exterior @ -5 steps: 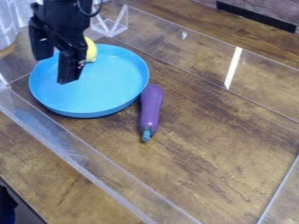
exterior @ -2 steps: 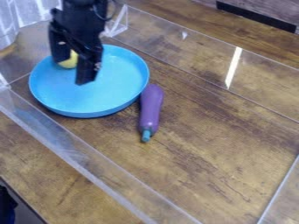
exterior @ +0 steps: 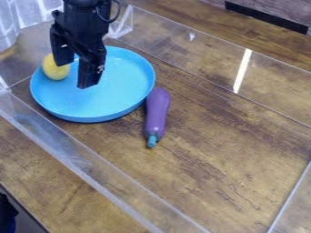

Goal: Put the carrot on the blue tray

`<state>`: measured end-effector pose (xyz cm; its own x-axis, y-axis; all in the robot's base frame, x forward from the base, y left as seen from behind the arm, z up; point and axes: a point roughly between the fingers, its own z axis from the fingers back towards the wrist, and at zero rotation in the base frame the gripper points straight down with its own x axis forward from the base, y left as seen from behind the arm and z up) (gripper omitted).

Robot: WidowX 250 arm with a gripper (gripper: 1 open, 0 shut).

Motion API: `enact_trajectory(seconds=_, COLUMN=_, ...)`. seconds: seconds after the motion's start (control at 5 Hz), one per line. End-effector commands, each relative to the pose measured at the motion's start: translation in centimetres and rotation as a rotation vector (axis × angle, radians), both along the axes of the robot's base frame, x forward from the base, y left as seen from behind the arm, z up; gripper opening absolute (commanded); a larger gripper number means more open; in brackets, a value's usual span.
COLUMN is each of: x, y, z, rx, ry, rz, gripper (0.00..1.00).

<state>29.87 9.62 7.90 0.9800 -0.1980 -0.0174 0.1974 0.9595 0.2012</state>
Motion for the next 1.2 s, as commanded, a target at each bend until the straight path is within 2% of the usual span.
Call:
enact_trajectory(seconds=0.0, x=0.8, y=0.9, z=1.2, rx=0.003, ry=-0.044, rz=-0.028, gripper=1.00)
enact_trajectory(seconds=0.4, x=1.3, y=1.5, z=1.3, rx=-0.007, ry=-0.045, rz=-0.112, gripper=1.00)
enact_trajectory(seconds=0.8, x=1.7, y=1.3, z=0.0, rx=-0.016, ry=-0.051, rz=-0.143, gripper=1.00)
enact_trajectory(seconds=1.0, x=1.8, y=2.4, z=-0.1, rx=-0.022, ry=-0.054, rz=-0.088, gripper=1.00)
